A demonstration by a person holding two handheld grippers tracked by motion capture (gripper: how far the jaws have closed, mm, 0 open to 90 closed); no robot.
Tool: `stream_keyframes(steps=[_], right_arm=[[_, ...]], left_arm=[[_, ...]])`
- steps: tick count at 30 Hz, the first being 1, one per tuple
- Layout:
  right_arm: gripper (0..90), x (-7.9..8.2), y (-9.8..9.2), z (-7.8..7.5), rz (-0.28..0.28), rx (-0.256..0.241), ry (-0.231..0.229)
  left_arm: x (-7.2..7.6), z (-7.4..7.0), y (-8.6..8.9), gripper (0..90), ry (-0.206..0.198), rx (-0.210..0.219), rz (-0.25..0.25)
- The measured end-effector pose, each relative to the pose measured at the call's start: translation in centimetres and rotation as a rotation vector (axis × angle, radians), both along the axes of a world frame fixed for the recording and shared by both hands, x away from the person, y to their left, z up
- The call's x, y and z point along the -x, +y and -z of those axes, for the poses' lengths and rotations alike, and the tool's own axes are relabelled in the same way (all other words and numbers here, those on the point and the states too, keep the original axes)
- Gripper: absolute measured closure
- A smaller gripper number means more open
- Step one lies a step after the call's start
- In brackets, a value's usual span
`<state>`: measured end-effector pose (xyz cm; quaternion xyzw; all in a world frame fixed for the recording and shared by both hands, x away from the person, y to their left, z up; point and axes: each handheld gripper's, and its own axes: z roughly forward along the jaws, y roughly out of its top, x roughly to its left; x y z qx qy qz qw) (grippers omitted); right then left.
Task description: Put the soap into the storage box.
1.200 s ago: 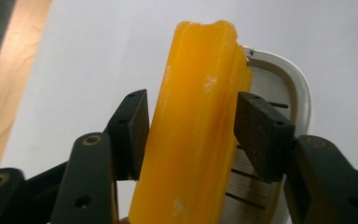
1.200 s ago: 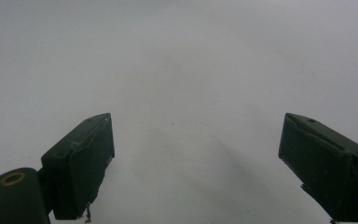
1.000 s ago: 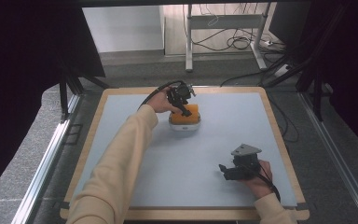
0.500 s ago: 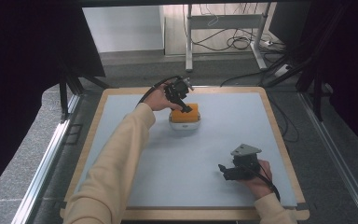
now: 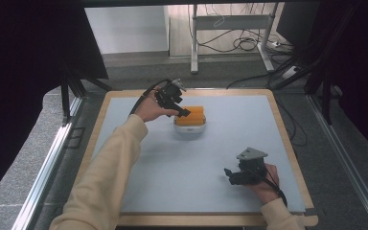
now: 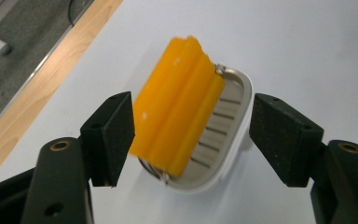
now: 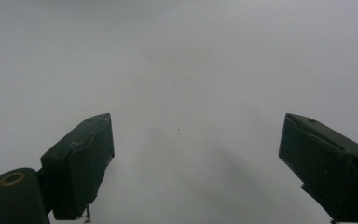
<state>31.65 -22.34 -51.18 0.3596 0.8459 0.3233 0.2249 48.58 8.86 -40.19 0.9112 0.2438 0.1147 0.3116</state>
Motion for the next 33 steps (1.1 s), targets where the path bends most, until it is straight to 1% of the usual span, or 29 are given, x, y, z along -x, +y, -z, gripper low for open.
stream_keyframes(steps=[1,2,5,9,11,14,16,19,22,25,26,28,30,32,33], right_arm=[[10.4,0.1,0.1,0.0,-0.002,0.0,0.002],[10.4,0.1,0.1,0.0,-0.002,0.0,0.002],[10.4,0.1,0.2,0.0,-0.002,0.004,0.001],[10.4,0.2,0.2,0.0,-0.001,0.006,-0.001],[10.4,0.2,0.2,0.0,-0.002,0.008,-0.001],[10.5,0.2,0.2,0.0,-0.002,0.011,-0.002],[10.4,0.2,0.2,0.0,-0.001,0.011,-0.003],[10.4,0.4,0.3,-0.1,-0.001,0.013,-0.006],[10.4,0.5,0.3,-0.1,-0.001,0.018,-0.011],[10.4,0.5,0.2,-0.1,0.005,0.02,-0.012],[10.4,0.5,0.2,-0.1,0.005,0.02,-0.012],[10.4,0.5,0.2,0.0,0.005,0.022,-0.009],[10.4,0.5,0.2,0.0,0.004,0.025,-0.009],[10.4,0.5,0.3,0.0,0.006,0.024,-0.007],[10.4,0.5,0.3,0.0,0.006,0.024,-0.007]], left_arm=[[1.0,0.0,0.6,30.9,0.0,0.007,-0.012],[1.0,0.0,0.6,30.9,0.0,0.007,-0.012],[2.6,0.3,1.6,30.6,-0.012,0.024,-0.038],[4.8,0.8,2.9,30.0,-0.019,0.034,-0.05],[6.1,1.0,3.6,30.1,-0.022,0.051,-0.07],[7.9,1.5,4.5,29.2,-0.026,0.05,-0.108],[9.0,1.8,5.1,28.4,-0.028,0.067,-0.131],[10.6,2.1,5.9,28.0,-0.029,0.081,-0.141],[12.0,2.5,6.6,27.6,-0.031,0.079,-0.147],[13.6,3.0,7.4,26.5,-0.024,0.086,-0.158],[14.0,3.1,7.6,25.8,-0.019,0.081,-0.164],[14.9,3.7,8.0,25.4,-0.027,0.066,-0.175],[15.8,4.5,8.4,25.0,-0.026,0.076,-0.187],[16.7,5.3,8.7,25.0,-0.029,0.062,-0.195],[17.1,5.8,8.8,25.0,-0.026,0.065,-0.198]])
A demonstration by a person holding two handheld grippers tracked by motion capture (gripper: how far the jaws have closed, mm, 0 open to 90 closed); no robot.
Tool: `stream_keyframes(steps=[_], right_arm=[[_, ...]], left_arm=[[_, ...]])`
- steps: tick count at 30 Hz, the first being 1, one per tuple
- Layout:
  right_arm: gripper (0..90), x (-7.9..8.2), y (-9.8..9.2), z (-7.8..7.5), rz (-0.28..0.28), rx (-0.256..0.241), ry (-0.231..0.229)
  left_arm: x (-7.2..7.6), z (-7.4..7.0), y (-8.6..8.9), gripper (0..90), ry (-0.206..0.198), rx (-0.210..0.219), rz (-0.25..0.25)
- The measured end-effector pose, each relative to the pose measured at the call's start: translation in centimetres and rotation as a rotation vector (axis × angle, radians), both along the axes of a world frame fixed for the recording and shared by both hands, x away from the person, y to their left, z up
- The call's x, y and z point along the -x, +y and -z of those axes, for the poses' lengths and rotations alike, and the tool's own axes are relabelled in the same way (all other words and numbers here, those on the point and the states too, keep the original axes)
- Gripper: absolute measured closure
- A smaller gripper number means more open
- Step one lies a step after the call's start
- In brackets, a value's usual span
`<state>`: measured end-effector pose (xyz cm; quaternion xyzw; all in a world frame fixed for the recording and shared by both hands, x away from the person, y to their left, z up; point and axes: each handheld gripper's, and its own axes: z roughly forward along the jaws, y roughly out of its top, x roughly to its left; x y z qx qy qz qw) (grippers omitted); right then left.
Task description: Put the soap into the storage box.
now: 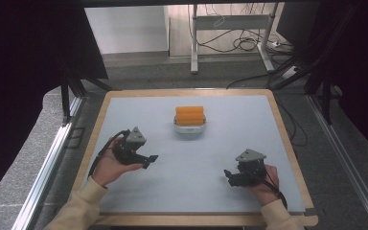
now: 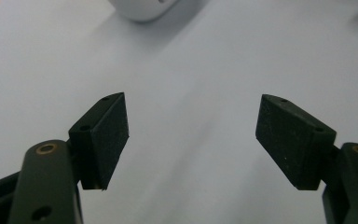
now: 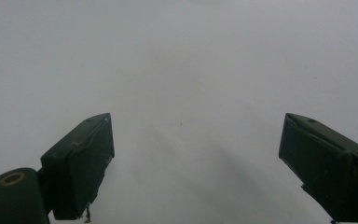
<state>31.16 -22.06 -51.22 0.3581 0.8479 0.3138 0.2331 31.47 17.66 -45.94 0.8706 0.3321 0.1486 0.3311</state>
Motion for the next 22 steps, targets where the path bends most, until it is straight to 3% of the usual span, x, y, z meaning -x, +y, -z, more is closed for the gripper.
stream_keyframes(steps=[1,9,14,22], right_arm=[[10.4,0.0,0.0,0.1,0.0,0.005,0.0],[10.4,0.0,0.1,0.2,0.004,0.014,-0.003],[11.8,0.2,-0.2,-0.4,0.032,-0.018,-0.077],[11.8,0.3,-0.3,-0.5,0.031,-0.034,-0.098]], left_arm=[[0.6,0.7,0.2,24.9,0.013,0.007,0.0],[1.7,2.1,0.9,24.6,0.017,0.037,-0.021],[2.1,2.4,1.2,24.5,0.009,0.049,-0.033],[2.4,2.5,1.2,23.1,-0.009,0.044,-0.046]])
